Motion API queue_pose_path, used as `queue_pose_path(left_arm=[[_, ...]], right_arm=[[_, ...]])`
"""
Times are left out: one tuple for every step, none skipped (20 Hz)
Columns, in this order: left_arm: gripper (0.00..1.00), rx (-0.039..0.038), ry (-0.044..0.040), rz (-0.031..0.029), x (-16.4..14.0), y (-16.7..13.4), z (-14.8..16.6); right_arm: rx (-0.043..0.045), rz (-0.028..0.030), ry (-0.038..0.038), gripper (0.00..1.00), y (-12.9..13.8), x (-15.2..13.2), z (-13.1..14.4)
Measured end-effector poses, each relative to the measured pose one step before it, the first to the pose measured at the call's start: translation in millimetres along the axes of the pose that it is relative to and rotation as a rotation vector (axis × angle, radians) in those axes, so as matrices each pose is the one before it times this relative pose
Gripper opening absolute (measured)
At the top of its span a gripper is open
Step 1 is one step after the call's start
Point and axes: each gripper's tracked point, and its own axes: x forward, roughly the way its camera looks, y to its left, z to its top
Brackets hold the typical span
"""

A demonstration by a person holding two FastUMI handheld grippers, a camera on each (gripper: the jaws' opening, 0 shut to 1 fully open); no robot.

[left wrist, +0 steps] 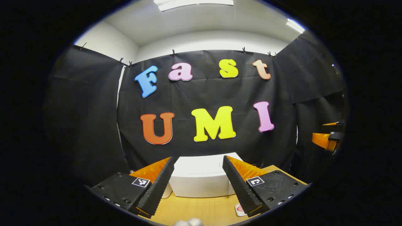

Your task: Open the microwave oven with the left hand, put the food in, and close the microwave oven.

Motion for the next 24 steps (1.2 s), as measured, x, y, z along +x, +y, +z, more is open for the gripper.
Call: queue_pose_path(left_arm=[[0.96, -0.00046, 0.00245, -0.00257, -0.62, -1.99, -1.02], [0.96, 0.00191, -0.00003, 0.0007, 1.32, -1.14, -0.51], [0.96, 0.00683, -0.0018, 0.00192, -0.21, -0.56, 0.72], [0.96, 0.00576, 0.00202, 0.00373, -0.05, 0.78, -0.02], [0.96, 0.00019, 0.00367, 0.00031, 0.74, -0.74, -1.64], [0.96, -0.00398, 0.00184, -0.00531, 0.44, -3.68, -1.36], [0.96, -0.00115, 0.00237, 0.00032, 0.29, -1.01, -1.04], [0.96, 0.00095, -0.00045, 0.00127, 0.19, 0.63, 0.35], [0.96, -0.0003, 0.00029, 0.0023, 1.64, 0.61, -0.16], [0.96, -0.00106, -0.00051, -0.0004, 0.43, -0.43, -0.25], [0.96, 0.00012, 0.00079, -0.0034, 0.03, -1.9, -0.25], [0.96, 0.00029, -0.00043, -0.00098, 0.68, -0.66, 0.72], [0.96, 0.00359, -0.0012, -0.00239, 0.77, 0.42, -1.29], [0.96, 0.00441, -0.00062, 0.00023, 2.21, -0.3, -1.96], [0.96, 0.00244, 0.00294, 0.00113, 0.77, 0.22, -2.23], [0.96, -0.00285, 0.00563, -0.00036, 2.41, 0.29, -4.14], [0.95, -0.00922, -0.00055, 0.00212, 3.37, 0.35, -5.05], [0.96, -0.00945, 0.00071, -0.0048, 3.77, -3.14, -4.29], [0.96, -0.00426, 0.00132, -0.00195, 3.33, -2.72, -5.29], [0.96, 0.00229, 0.00052, -0.0036, 4.14, -2.8, -6.01], [0.96, 0.00293, -0.00066, -0.00429, 4.0, -4.47, -7.32], [0.96, 0.00159, -0.00044, -0.00785, 6.5, -4.95, -6.92], [0.96, -0.0028, -0.00324, -0.01146, 5.87, -7.71, -8.48], [0.96, -0.00572, 0.00714, -0.01357, 6.47, -7.9, -9.63]], right_arm=[[-0.00125, -0.00322, -0.00319, 1.0, -1.83, 0.95, 0.81], [-0.00334, 0.00105, -0.00057, 0.96, -0.8, 0.75, 0.19], [-0.0083, 0.00087, -0.00144, 0.96, -0.64, 0.21, -0.4], [-0.00847, 0.00068, -0.00327, 0.96, -0.61, 0.51, 1.85], [-0.00765, 0.00233, -0.00234, 0.96, 0.41, 0.31, 1.01], [-0.00387, 0.00214, -0.00264, 0.96, 0.26, 1.32, 0.64], [0.00088, 0.00321, -0.00263, 1.0, 0.08, 1.34, 0.43], [0.00156, 0.00415, 0.00065, 0.96, 1.57, 0.44, 0.17], [0.00199, 0.00411, 0.00223, 1.0, 0.68, 0.79, -0.57], [0.00315, 0.00428, 0.00044, 0.96, 1.52, 1.09, -0.57], [0.00267, 0.00317, -0.00004, 0.96, 1.26, 0.82, -0.05], [0.00007, -0.00153, -0.0001, 0.96, -0.03, 1.1, 0.3], [0.00172, -0.00023, -0.00031, 1.0, -0.18, 0.52, -0.16], [0.0026, -0.00135, 0.00008, 0.96, 0.35, 1.32, 0.1], [0.0013, 0.0015, 0.00001, 1.0, 0.29, 0.55, -0.73], [-0.00186, 0.00104, 0.00023, 0.96, 0.79, -0.3, 0.59], [-0.00515, 0.00084, 0.00174, 0.96, -0.02, 0.28, -0.88], [-0.0051, 0.00099, -0.00176, 0.96, 0.1, -0.11, 1.61], [-0.00662, -0.00057, 0.00158, 0.96, -0.8, 0.02, 0.53], [-0.00454, 0.00085, -0.00026, 0.96, -0.63, 0.33, 0.34], [-0.00265, 0.00339, -0.00033, 1.0, 0.0, -1.5, 1.31], [0.00227, 0.00192, -0.00319, 1.0, -1.2, -0.43, 2.59], [0.00273, 0.00063, -0.00129, 0.96, -1.38, -0.66, 1.38], [0.00229, -0.0026, -0.00041, 0.96, -2.25, 0.82, 2.23]])
